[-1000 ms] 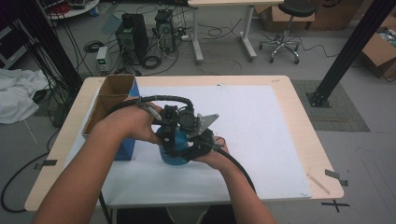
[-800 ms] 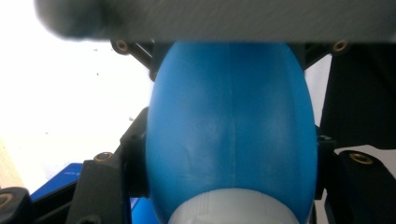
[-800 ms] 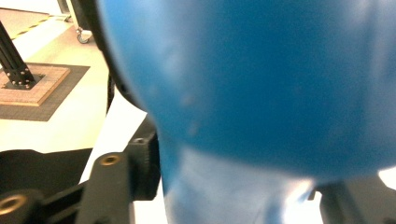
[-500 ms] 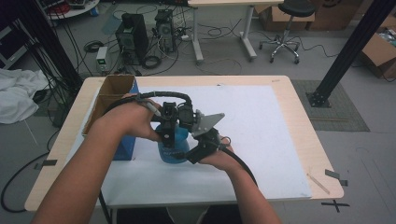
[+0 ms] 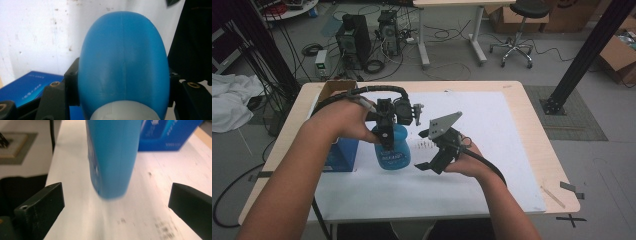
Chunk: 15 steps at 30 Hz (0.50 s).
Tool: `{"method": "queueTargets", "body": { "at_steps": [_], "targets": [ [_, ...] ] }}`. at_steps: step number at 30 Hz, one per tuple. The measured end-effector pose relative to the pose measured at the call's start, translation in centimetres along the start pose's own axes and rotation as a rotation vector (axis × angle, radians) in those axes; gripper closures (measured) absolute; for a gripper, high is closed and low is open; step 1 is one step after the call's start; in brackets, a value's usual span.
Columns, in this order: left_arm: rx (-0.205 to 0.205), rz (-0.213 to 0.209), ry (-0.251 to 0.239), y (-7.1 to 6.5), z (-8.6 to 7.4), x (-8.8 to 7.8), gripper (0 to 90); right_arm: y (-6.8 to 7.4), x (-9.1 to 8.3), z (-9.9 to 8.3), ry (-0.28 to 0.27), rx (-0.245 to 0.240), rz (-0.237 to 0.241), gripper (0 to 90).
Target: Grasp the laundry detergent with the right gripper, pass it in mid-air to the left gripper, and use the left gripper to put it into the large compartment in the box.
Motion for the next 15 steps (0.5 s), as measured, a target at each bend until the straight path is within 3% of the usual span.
{"method": "queueTargets", "body": {
  "at_steps": [9,15],
  "targets": [
    [-0.107,-0.01,0.045,2.0,-1.4,-1.7,38.6,-0.1,-2.4,-0.3,0.142,-0.003,0.002,0.0],
    [-0.213,-0.021,0.077,3.4,-2.8,-3.5,38.5,-0.3,-3.8,-1.5,0.316,0.002,0.021,0.0]
  ]
}}
Point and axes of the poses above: each handheld gripper's, and its own axes: x roughly forward along the jaws, z roughly out of its top, y roughly to its left, the point moved 9 cm from there along x, roughly forward along the jaws, and after that the axes turned 10 degrees about z, right-handed, at the moved point
